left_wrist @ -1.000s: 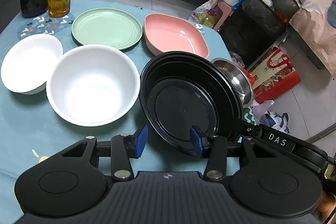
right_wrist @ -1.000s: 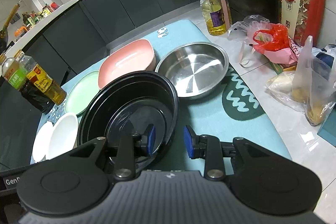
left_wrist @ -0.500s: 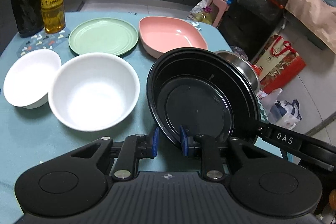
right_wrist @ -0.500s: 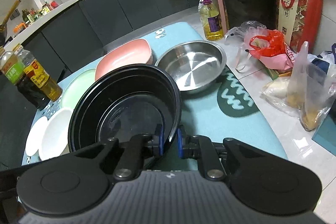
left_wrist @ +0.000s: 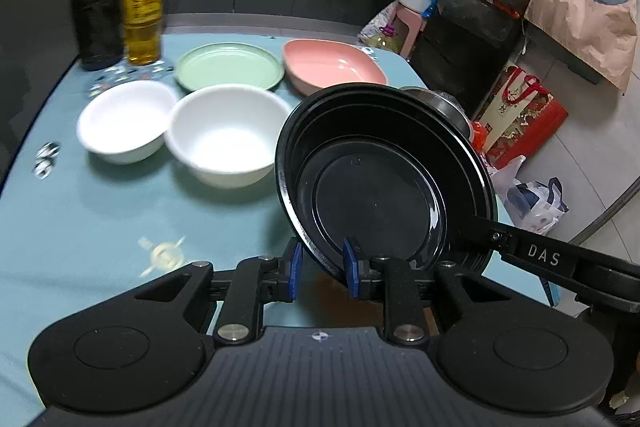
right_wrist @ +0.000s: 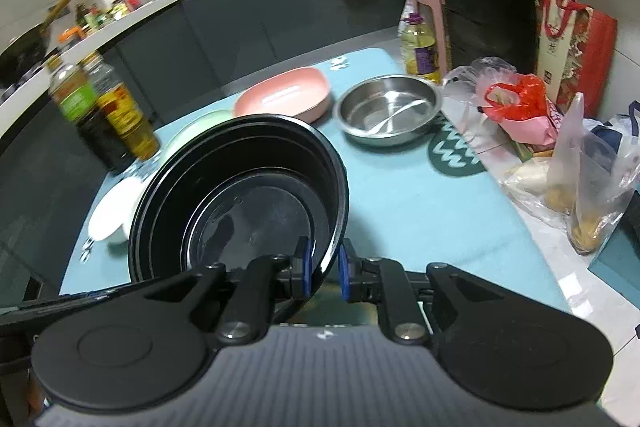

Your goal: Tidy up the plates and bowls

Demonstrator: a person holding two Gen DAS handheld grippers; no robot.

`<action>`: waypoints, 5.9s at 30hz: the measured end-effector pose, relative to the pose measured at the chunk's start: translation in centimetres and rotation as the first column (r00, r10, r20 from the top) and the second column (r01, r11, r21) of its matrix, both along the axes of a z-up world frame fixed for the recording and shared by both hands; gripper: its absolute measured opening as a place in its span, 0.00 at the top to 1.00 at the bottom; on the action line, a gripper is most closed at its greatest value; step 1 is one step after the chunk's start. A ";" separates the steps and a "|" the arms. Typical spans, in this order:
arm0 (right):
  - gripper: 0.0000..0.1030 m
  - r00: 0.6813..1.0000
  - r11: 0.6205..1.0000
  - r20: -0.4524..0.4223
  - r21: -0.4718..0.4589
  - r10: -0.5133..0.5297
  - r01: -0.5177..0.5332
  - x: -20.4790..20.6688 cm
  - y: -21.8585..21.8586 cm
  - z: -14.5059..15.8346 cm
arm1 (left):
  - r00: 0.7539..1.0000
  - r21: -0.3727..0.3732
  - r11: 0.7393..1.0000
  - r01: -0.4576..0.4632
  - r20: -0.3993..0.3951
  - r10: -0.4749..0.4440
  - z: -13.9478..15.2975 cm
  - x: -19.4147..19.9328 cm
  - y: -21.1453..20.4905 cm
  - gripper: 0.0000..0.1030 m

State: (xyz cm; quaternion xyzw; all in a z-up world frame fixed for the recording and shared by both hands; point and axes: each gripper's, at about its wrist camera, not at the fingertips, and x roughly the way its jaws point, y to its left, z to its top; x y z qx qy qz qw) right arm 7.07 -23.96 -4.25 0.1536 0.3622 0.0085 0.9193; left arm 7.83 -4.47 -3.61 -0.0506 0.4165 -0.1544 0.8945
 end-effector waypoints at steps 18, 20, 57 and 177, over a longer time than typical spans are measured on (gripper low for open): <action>0.87 0.984 0.983 -0.006 -0.026 0.180 -0.180 -4.4 7.1 0.1 | 0.991 -0.006 0.992 -0.130 0.021 0.130 0.1 -7.5 7.8 0.80; 0.86 0.981 0.981 -0.011 -0.031 0.191 -0.191 -4.8 7.6 0.0 | 0.990 -0.004 0.990 -0.140 0.020 0.140 0.0 -7.7 8.2 0.80; 0.69 0.975 0.977 -0.093 -0.050 0.201 -0.206 -3.5 9.1 -1.6 | 0.975 0.051 0.974 -0.222 -0.004 0.222 -2.1 -5.7 10.5 0.73; 0.91 0.948 0.944 -0.118 -0.115 0.295 -0.308 -1.4 12.2 -1.6 | 0.992 0.054 0.995 -0.080 -0.088 0.085 -2.5 -3.4 8.0 0.84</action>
